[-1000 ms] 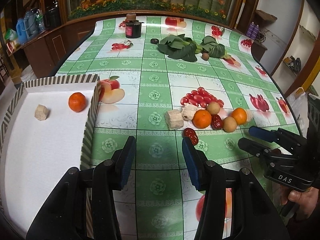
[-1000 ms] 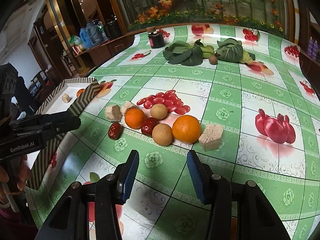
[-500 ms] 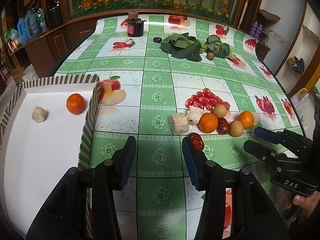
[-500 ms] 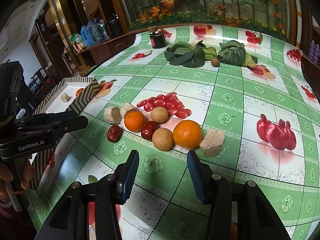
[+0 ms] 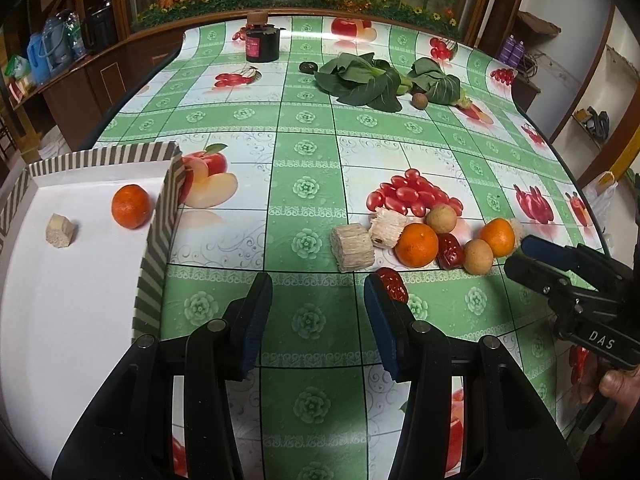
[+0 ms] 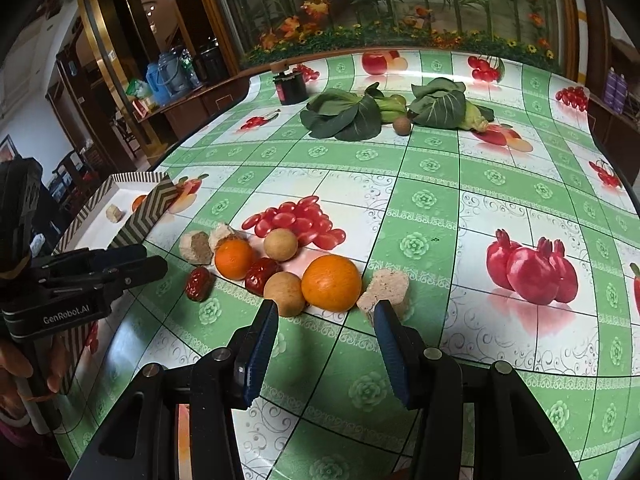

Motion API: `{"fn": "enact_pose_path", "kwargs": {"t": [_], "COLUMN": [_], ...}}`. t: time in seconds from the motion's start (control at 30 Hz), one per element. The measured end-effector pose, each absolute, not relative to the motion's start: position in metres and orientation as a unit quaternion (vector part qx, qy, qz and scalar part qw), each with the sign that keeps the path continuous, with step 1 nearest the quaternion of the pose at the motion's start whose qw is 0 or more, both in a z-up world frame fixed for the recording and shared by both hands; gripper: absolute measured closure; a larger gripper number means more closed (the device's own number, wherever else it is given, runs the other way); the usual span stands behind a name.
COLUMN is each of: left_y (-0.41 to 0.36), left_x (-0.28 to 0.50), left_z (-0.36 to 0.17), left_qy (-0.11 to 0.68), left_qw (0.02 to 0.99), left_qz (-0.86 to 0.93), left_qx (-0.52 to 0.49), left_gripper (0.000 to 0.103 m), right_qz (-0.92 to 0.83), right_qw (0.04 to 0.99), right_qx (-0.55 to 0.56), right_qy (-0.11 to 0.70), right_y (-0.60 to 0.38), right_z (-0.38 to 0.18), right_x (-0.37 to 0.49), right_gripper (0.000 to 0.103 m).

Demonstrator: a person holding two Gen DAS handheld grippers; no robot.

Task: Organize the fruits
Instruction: 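Grasp a second mandarin with the right tool while the left tool grasps another tan cube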

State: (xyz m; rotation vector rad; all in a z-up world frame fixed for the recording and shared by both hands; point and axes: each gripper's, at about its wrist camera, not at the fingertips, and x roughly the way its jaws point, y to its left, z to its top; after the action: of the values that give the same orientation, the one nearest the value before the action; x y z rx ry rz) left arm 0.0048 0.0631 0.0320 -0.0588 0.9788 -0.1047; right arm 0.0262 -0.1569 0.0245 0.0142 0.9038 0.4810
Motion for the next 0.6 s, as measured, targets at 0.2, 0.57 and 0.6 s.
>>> {"fn": "enact_pose_path", "kwargs": {"t": [0.2,0.57,0.6], "left_y": [0.056,0.052,0.052], "left_x": [0.011,0.023,0.025], "left_z": [0.03,0.025,0.025], "left_qy": [0.474,0.482,0.483], "left_qw": [0.878,0.873,0.873], "left_qz": [-0.06,-0.07,-0.07], "left_qx": [-0.02,-0.017,-0.019], "left_gripper": [0.055,0.056,0.056], "right_qz": [0.228,0.229,0.23], "right_qw": [0.872,0.873,0.87], "right_qx": [0.006,-0.018,-0.016], "right_qy": [0.432,0.43,0.436], "right_y": [-0.158,-0.155,-0.155], "right_z": [0.027,0.029,0.027], "right_x": [0.034,0.031,0.033], "right_gripper": [0.054,0.054,0.054]}}
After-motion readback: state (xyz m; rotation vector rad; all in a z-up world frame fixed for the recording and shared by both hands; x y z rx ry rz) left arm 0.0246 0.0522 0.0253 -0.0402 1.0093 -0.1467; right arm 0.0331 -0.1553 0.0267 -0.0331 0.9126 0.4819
